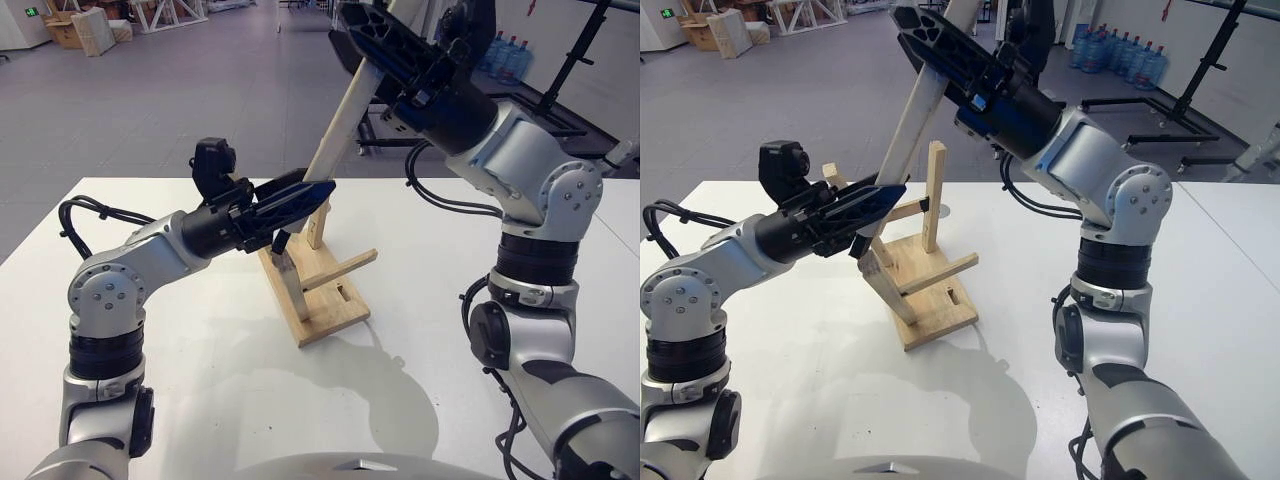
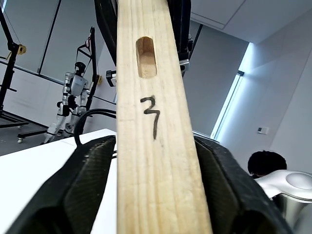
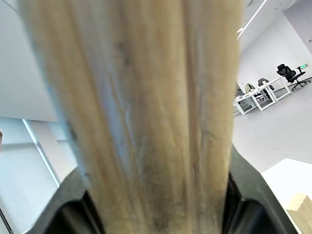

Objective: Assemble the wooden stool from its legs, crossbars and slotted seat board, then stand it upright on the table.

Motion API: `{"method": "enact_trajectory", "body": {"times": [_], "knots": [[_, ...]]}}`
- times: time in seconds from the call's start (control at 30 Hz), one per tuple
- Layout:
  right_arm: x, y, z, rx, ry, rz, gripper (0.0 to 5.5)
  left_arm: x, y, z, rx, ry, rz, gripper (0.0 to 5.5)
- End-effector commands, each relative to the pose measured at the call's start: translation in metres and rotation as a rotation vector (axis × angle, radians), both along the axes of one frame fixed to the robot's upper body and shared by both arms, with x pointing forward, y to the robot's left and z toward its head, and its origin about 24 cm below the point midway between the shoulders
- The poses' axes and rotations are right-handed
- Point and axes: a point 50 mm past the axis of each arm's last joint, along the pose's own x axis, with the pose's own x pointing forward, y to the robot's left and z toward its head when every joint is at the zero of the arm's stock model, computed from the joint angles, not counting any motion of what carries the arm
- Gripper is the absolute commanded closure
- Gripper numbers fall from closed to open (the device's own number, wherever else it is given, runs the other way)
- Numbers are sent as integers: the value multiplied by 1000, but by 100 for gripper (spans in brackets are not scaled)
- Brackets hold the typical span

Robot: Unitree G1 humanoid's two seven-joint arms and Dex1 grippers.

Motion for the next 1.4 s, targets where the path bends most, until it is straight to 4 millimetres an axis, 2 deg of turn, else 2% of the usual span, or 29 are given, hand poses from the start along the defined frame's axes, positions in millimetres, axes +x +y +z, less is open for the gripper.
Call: {"method": "enact_trajectory", "body": {"times": [0.03, 0.33, 0.47, 0.53, 0.57, 0.63, 0.73, 0.8, 0.87, 0.93, 1.07, 1.17, 1.2, 1.27, 1.4], "knots": [[2, -10, -1, -10, -37, -56, 340, 8, 4, 4, 35, -19, 116, 249], [17, -51, 5, -51, -124, -291, 344, 3, 23, 47, 25, -135, 307, 249], [23, -74, 4, -107, -193, -422, 345, -9, 56, 63, 19, -156, 445, 249], [22, -90, 1, -167, -240, -511, 345, -21, 72, 63, 69, -151, 478, 249], [20, -99, 0, -193, -284, -542, 345, -28, 80, 56, 126, -139, 486, 249], [13, -118, -3, -225, -368, -607, 345, -40, 93, 28, 285, -58, 501, 249], [4, -143, -19, -325, -416, -635, 345, -60, 106, -27, 470, 103, 452, 249], [2, -154, -38, -391, -394, -614, 345, -71, 106, -64, 583, 204, 385, 249], [2, -157, -58, -422, -380, -578, 345, -78, 100, -95, 699, 239, 339, 249], [3, -156, -79, -443, -351, -538, 345, -78, 92, -118, 765, 234, 340, 249], [4, -155, -107, -480, -252, -489, 345, -62, 71, -137, 760, 176, 408, 249], [5, -152, -122, -477, -151, -456, 345, -63, 56, -149, 760, 164, 387, 249], [1, -148, -126, -423, -133, -402, 345, -63, 54, -151, 753, 170, 390, 249], [-2, -140, -130, -347, -132, -357, 345, -63, 55, -154, 752, 182, 398, 249], [-6, -118, -143, -307, -159, -303, 345, -61, 73, -160, 811, 190, 406, 249]]}}
